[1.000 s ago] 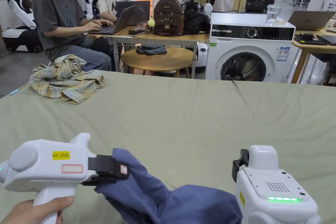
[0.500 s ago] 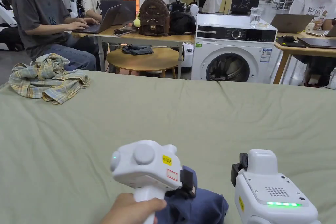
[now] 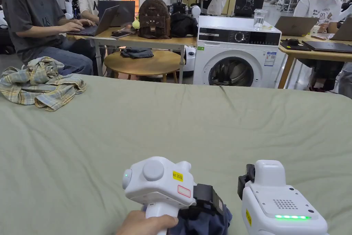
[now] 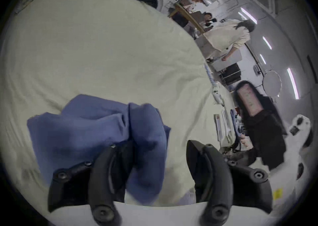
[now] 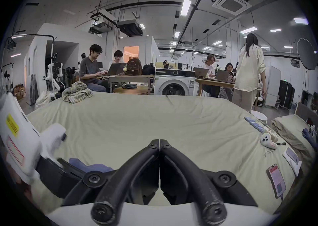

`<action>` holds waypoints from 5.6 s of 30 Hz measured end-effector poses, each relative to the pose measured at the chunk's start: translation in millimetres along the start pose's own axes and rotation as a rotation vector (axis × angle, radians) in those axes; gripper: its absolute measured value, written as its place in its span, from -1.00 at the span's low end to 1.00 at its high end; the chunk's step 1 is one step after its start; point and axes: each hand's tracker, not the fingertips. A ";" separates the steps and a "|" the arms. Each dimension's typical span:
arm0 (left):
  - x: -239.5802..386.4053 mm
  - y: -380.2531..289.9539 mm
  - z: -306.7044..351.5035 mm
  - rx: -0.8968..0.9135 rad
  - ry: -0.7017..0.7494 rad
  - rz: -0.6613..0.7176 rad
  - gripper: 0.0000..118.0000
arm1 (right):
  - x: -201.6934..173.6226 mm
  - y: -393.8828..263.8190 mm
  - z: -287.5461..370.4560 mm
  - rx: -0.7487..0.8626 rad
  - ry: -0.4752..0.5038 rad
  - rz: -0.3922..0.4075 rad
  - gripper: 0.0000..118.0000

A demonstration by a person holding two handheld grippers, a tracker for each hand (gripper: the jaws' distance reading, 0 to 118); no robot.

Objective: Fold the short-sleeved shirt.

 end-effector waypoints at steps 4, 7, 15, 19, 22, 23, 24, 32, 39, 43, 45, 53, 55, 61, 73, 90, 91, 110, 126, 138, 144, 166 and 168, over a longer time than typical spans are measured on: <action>-7.9 1.9 29.8 0.075 -0.127 0.043 -0.05 | 1.5 0.0 0.5 0.000 0.004 -0.008 -1.00; -12.7 2.6 29.2 0.087 -0.101 0.012 -0.71 | 3.5 -0.6 1.0 -0.001 0.005 -0.010 -1.00; -25.5 -7.7 -40.4 -0.024 -0.239 0.075 -0.89 | 10.9 -1.7 1.0 -0.004 -0.002 -0.029 -1.00; -31.6 -6.9 -90.3 -0.073 -0.113 0.085 -1.00 | 12.2 -4.0 0.5 -0.009 -0.004 -0.022 -1.00; -32.7 -15.0 -105.8 -0.063 -0.072 0.108 -1.00 | 13.8 -6.6 -0.7 -0.018 -0.005 -0.027 -1.00; -30.8 -17.3 -104.2 -0.036 -0.095 0.108 -1.00 | 14.4 -7.0 -0.3 -0.019 -0.006 -0.029 -1.00; -26.1 -18.0 -102.7 -0.036 -0.059 0.079 -1.00 | 14.8 -7.0 0.3 -0.020 -0.007 -0.031 -1.00; -16.4 -20.0 -52.5 0.039 -0.081 -0.012 -1.00 | 17.0 -5.2 -0.7 -0.005 -0.022 -0.024 -1.00; -19.7 -38.5 34.1 0.382 0.135 -0.168 -1.00 | 11.4 -0.4 -12.2 0.003 -0.024 -0.026 -1.00; -22.4 -57.6 68.0 0.584 0.310 -0.256 -1.00 | 5.5 2.9 -16.1 0.013 -0.022 -0.032 -1.00; -23.4 -66.3 79.3 0.683 0.395 -0.298 -1.00 | 2.6 5.8 -15.9 0.026 -0.020 -0.035 -1.00; -24.1 -100.7 87.2 1.085 0.730 -0.403 -1.00 | -7.4 18.8 -7.7 0.143 -0.024 -0.042 -1.00; -24.9 -101.3 86.1 1.112 0.808 -0.410 -1.00 | -8.4 22.2 -6.6 0.160 -0.027 -0.037 -1.00; -29.3 -110.7 98.7 1.147 0.758 -0.406 -1.00 | -7.1 22.1 -0.3 0.130 -0.018 -0.034 -1.00; -32.4 -112.7 107.3 1.045 0.689 -0.412 -1.00 | -32.9 -53.6 -27.8 -0.366 0.148 0.008 -1.00; -98.9 -67.6 99.7 0.429 0.279 -0.147 -0.79 | -33.9 -62.8 -57.5 -0.490 0.120 0.016 -1.00; -110.9 -63.6 100.1 0.402 0.213 -0.098 -0.50 | -33.8 -62.3 -57.4 -0.491 0.121 0.016 -1.00; -169.6 -43.6 8.8 0.061 -0.473 0.245 0.30 | -33.7 -61.4 -55.7 -0.492 0.114 0.020 -1.00; -155.7 -41.4 8.4 0.079 -0.293 0.195 -0.67 | -37.2 -62.3 -52.6 -0.472 0.112 0.042 -1.00; -154.7 -27.8 71.2 0.094 -0.195 0.161 -0.69 | -43.7 -20.2 -31.3 -0.278 0.135 0.016 -1.00; -171.9 -29.1 150.5 0.137 -0.078 0.138 -0.69 | -66.1 4.2 -22.4 -0.068 0.156 0.003 -1.00; -288.8 -90.4 410.2 0.257 0.345 0.411 -0.69 | -194.4 45.6 -18.3 0.099 0.315 0.057 -1.00; -300.2 -97.1 430.3 0.257 0.367 0.460 -0.69 | -202.1 44.8 -19.4 0.096 0.327 0.061 -1.00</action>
